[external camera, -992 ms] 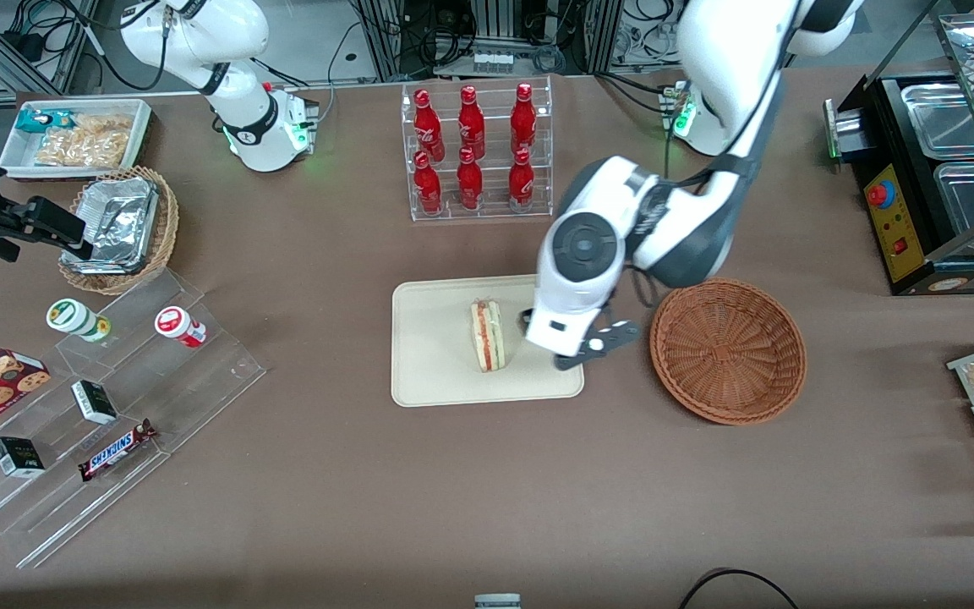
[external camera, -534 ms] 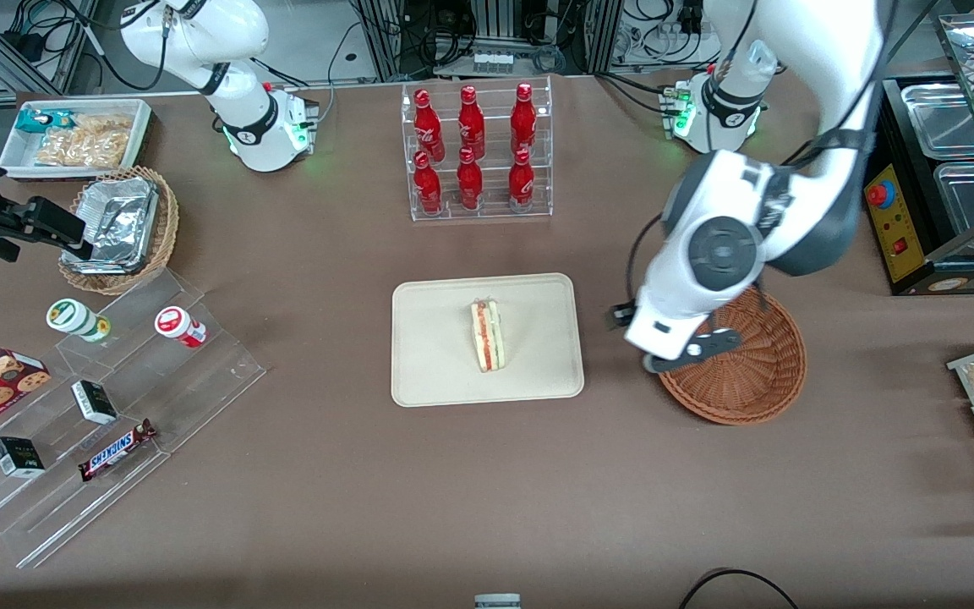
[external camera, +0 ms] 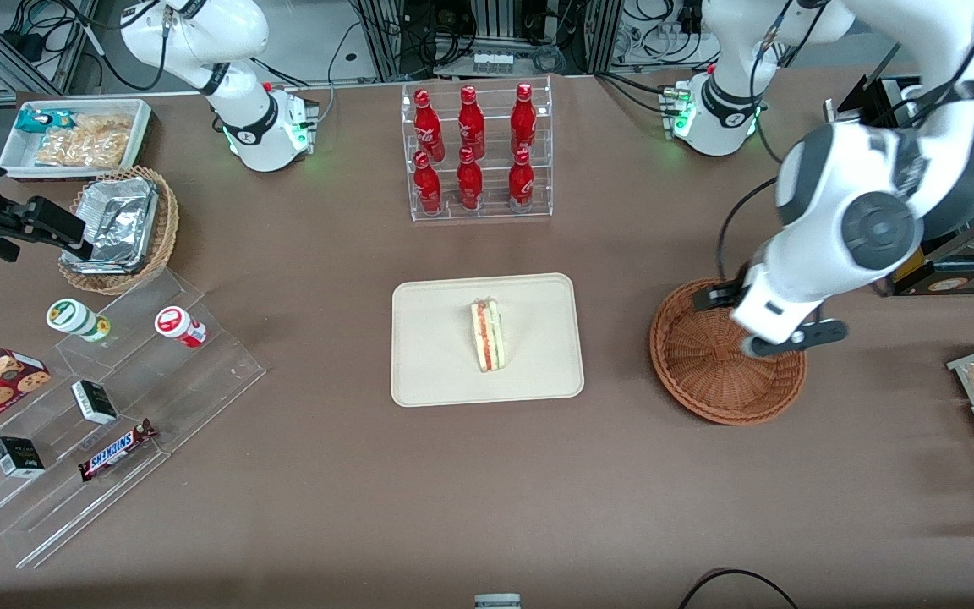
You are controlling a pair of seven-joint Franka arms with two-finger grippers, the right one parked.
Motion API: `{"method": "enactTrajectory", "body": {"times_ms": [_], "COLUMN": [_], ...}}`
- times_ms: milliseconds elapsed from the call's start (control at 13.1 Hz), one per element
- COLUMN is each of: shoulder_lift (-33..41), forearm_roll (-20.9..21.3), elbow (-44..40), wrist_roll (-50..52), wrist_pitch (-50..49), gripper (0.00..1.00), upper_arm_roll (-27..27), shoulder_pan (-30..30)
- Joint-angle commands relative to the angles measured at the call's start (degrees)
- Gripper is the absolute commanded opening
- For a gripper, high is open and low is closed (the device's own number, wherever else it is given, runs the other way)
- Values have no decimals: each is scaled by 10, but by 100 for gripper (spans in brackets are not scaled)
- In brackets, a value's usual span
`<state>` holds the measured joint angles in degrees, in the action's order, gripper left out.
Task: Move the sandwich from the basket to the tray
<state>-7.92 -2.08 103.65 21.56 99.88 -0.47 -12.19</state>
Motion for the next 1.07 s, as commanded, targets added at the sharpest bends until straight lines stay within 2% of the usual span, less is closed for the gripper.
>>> {"method": "enactTrajectory", "body": {"times_ms": [0,153,305,458,763,992], "shoulder_lift": [51,68,85,97,102,102], "forearm_roll": [7,8,9,18,19,19], "elbow": [27,25,25,11,-53,-80], "wrist_roll": [-41,-71,-81,-136,-223,-235], "wrist_pitch": [-28,-50,-63,-106,-170,-175], "gripper": [100,100,100,100,100,100], "upper_arm_roll": [-25,-68,-76,-88,-42,-31], "shoulder_pan": [43,96,116,147,152,151]}}
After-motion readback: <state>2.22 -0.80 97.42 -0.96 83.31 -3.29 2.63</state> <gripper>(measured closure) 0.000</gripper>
